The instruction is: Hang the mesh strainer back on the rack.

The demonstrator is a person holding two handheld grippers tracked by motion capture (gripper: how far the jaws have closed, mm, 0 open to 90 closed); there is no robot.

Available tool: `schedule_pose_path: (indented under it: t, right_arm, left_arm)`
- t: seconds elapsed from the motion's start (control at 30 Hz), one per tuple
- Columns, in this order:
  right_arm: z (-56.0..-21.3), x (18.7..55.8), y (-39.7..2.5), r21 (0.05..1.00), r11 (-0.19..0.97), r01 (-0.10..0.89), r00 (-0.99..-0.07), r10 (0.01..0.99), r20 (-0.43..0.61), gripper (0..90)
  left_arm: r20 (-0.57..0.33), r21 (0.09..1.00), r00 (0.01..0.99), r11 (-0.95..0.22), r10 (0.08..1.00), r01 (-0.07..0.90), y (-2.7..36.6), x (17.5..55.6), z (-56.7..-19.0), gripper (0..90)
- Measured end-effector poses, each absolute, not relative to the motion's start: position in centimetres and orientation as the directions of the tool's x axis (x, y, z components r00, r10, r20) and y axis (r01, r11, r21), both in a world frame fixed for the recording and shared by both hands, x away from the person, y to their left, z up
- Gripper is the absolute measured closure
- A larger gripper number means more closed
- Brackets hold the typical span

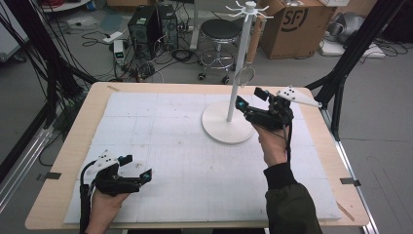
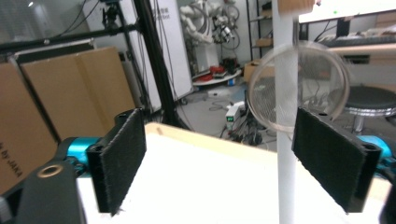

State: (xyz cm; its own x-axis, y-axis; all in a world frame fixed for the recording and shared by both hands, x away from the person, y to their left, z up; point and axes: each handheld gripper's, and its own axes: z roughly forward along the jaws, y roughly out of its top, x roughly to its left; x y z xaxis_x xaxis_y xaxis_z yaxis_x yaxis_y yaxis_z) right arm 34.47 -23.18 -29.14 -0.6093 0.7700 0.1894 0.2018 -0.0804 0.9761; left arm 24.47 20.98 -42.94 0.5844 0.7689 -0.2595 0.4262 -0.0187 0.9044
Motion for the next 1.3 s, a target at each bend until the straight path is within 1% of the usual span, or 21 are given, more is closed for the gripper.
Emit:
schedule_pose_path:
  t: [0.23,0.37,0.47,0.63,0.87,1.3]
  right_arm:
    - [-31.0,33.4,-22.7,0.973,-0.057,0.223,-0.626,0.757,0.188,15.5]
    - [-32.2,32.6,-22.4,0.972,-0.019,0.235,-0.632,0.757,0.167,15.1]
    - [-33.0,32.4,-22.6,0.969,-0.018,0.246,-0.631,0.756,0.174,15.1]
    - [-33.1,32.3,-22.8,0.968,-0.029,0.249,-0.624,0.759,0.183,15.2]
    - [-33.8,31.9,-22.3,0.966,0.006,0.257,-0.635,0.755,0.164,15.1]
    - [-36.9,29.9,-22.9,0.955,0.078,0.287,-0.643,0.755,0.132,14.2]
  left_arm:
    - [-0.26,0.905,0.588,-0.019,0.766,0.425,20.7,24.6,-42.9,1.7]
    - [-0.264,0.904,0.591,-0.019,0.763,0.428,20.6,24.6,-43.0,1.7]
    - [-0.26,0.905,0.591,-0.021,0.763,0.425,20.5,24.6,-42.9,1.7]
    - [-0.261,0.905,0.591,-0.02,0.763,0.424,20.5,24.6,-42.9,1.7]
    - [-0.259,0.905,0.592,-0.021,0.763,0.424,20.5,24.6,-43.0,1.6]
    - [-0.251,0.91,0.613,-0.034,0.749,0.414,19.9,24.8,-43.1,1.7]
